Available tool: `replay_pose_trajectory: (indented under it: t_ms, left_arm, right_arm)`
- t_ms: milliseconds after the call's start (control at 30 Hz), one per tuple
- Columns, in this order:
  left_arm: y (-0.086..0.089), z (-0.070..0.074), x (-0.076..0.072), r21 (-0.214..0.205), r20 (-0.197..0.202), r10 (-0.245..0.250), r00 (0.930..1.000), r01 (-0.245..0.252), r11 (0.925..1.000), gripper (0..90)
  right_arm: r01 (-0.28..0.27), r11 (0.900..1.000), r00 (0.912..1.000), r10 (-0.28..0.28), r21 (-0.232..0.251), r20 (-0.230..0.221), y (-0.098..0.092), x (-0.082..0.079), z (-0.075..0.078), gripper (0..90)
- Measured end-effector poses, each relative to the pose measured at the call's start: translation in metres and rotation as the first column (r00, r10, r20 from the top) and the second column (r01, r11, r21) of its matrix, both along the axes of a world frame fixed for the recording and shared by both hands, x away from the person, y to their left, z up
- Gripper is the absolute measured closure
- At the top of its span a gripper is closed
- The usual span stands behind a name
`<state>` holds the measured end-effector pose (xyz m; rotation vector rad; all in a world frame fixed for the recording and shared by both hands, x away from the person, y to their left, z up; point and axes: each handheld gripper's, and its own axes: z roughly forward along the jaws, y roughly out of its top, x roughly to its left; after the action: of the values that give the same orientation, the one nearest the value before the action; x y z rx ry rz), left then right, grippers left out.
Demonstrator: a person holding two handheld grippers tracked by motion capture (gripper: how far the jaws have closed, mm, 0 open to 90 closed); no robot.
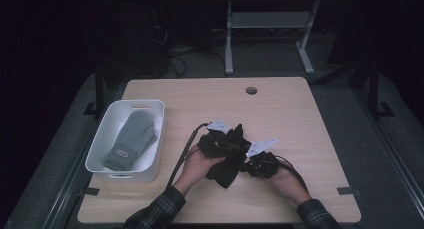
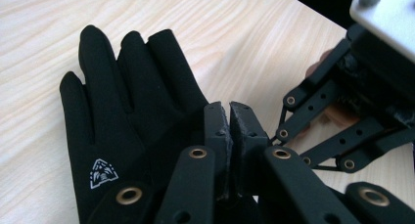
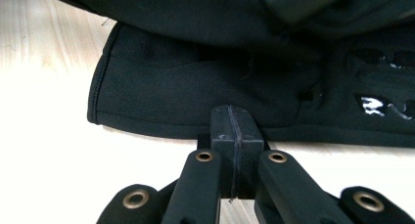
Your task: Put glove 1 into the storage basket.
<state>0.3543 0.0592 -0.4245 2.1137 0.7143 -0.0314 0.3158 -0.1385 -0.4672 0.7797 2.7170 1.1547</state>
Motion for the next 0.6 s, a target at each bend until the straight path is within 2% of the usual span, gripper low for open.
replay_pose_trajectory:
  t_ms: [167,267,333,367,467,600]
  left_arm:
    - [0.009,0.013,-0.004,-0.056,0.018,-0.006,0.9998,0.007,0.9984,79.9]
    - [0.016,0.02,-0.008,-0.038,0.041,-0.008,0.9991,0.01,0.9992,86.5]
    - [0.019,0.02,-0.011,-0.018,0.046,-0.012,0.9989,0.012,0.9998,89.0]
    - [0.02,0.018,-0.014,-0.008,0.047,-0.015,0.9988,0.015,0.9999,89.1]
    - [0.021,0.009,-0.022,0.026,0.046,-0.032,0.9984,0.031,0.9992,89.0]
    - [0.016,-0.003,-0.032,0.049,0.026,-0.054,0.9982,0.053,0.9974,89.0]
  right_arm:
    - [0.028,0.9994,0.9995,-0.028,0.018,0.013,-0.013,0.002,0.004,86.1]
    - [0.062,0.9979,0.9978,-0.062,0.02,0.023,-0.026,0.004,0.005,80.2]
    - [0.098,0.9948,0.9946,-0.099,0.027,0.032,-0.036,0.003,0.007,71.7]
    - [0.12,0.9923,0.9921,-0.121,0.031,0.034,-0.041,0.003,0.008,68.3]
    - [0.188,0.9815,0.9803,-0.19,0.033,0.054,-0.059,0.005,0.008,49.3]
    - [0.279,0.9596,0.9586,-0.281,0.035,0.049,-0.081,0.012,0.005,35.0]
